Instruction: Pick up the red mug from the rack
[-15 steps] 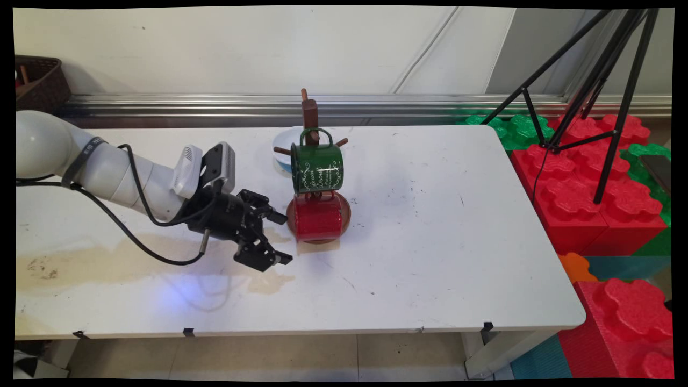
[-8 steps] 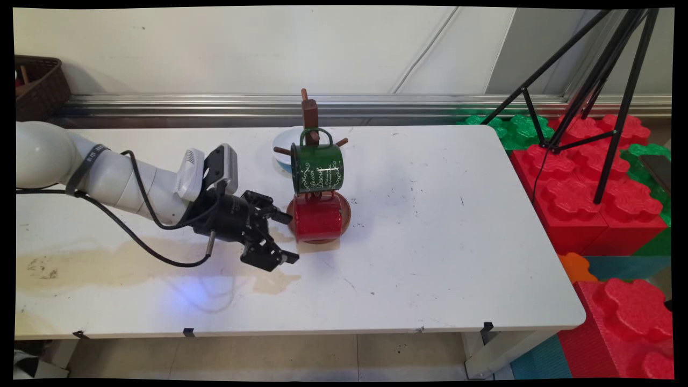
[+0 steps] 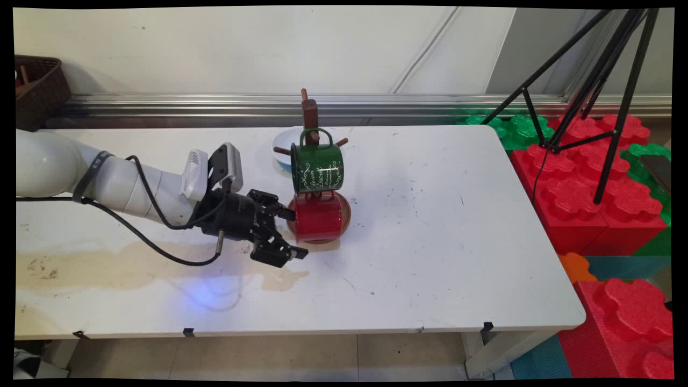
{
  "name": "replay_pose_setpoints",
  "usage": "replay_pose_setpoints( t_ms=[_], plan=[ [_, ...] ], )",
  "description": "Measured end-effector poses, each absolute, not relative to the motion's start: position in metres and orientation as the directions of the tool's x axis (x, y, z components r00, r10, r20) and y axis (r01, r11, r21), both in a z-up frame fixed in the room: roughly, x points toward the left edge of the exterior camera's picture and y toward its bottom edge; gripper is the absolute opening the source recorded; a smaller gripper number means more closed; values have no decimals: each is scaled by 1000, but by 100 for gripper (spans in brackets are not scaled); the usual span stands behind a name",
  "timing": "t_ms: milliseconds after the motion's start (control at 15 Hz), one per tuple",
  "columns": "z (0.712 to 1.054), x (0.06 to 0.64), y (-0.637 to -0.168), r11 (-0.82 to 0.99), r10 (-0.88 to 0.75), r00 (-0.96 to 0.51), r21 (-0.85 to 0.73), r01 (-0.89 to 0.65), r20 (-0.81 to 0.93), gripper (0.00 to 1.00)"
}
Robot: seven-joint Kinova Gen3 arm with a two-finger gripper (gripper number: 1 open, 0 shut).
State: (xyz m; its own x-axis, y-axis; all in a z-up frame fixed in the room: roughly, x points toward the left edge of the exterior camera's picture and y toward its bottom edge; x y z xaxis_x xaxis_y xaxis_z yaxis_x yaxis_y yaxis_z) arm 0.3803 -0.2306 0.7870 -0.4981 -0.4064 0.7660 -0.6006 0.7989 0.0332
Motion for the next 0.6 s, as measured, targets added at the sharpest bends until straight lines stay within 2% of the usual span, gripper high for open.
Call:
replay_pose_setpoints(
  t_ms=[600],
  plan=[
    [778,379,-227,764,-447,-441,76,-641,778,100]
  ],
)
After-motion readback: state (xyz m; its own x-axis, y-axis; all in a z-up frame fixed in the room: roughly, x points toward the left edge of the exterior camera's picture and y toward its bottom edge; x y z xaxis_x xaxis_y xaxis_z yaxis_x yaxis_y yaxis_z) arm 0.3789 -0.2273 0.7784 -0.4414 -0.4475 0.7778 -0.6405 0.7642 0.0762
